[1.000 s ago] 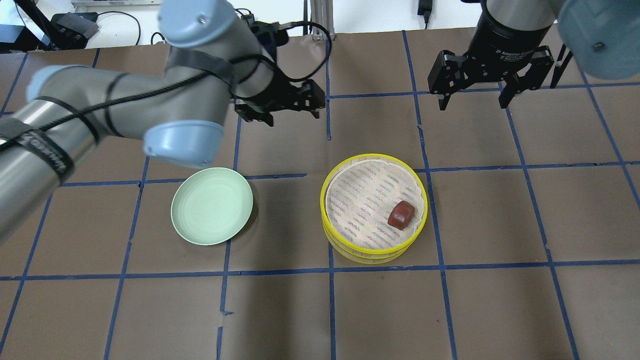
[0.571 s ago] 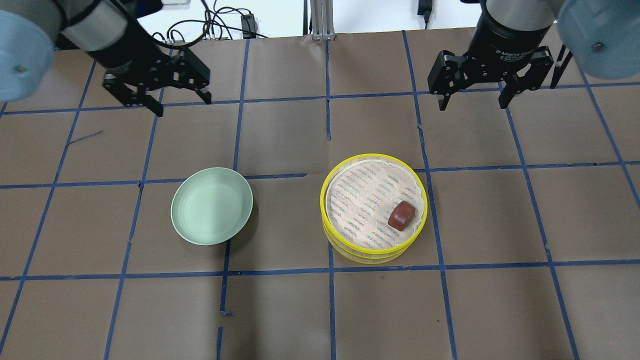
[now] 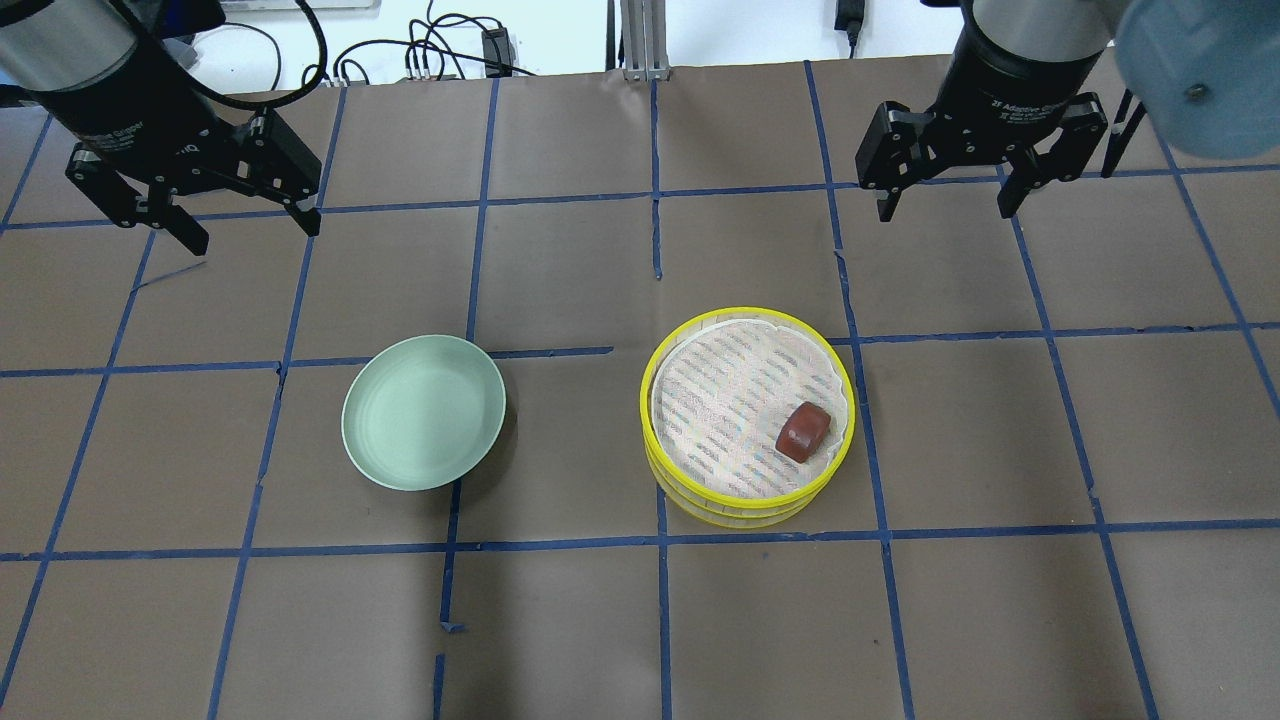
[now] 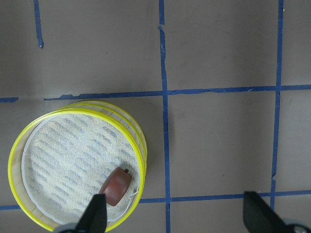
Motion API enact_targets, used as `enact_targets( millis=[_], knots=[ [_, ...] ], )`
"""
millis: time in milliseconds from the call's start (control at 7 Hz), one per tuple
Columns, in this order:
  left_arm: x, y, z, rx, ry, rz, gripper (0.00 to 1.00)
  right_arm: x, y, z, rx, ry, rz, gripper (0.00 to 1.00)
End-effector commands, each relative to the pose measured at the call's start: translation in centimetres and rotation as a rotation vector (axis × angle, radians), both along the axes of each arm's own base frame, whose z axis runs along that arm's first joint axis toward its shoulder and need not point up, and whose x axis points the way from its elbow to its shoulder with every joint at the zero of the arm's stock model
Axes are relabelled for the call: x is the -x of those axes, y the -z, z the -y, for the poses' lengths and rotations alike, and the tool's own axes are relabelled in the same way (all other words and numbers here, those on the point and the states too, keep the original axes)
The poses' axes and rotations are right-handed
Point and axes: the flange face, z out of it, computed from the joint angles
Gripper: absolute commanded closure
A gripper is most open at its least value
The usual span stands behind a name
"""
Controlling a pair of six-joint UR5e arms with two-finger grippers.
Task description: Place buns in different layers of steamer
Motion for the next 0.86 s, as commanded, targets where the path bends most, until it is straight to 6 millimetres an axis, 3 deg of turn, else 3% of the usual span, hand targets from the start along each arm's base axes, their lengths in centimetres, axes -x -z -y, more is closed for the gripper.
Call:
enact_targets(
  millis=[0,286,714],
  knots=[
    [0.0,0.6,-0.1,-0.014,0.014,0.007,0.0,0.0,0.0,0.0,0.002,0.0,0.001,0.02],
    [4.1,1.2,-1.3,-0.027,0.063,0.062,0.0,0.1,0.0,0.1,0.004,0.003,0.002,0.02],
    [4.4,1.5,-1.5,-0.03,0.078,0.113,0.0,0.3,-0.1,0.1,0.005,0.008,0.004,0.02]
  ],
)
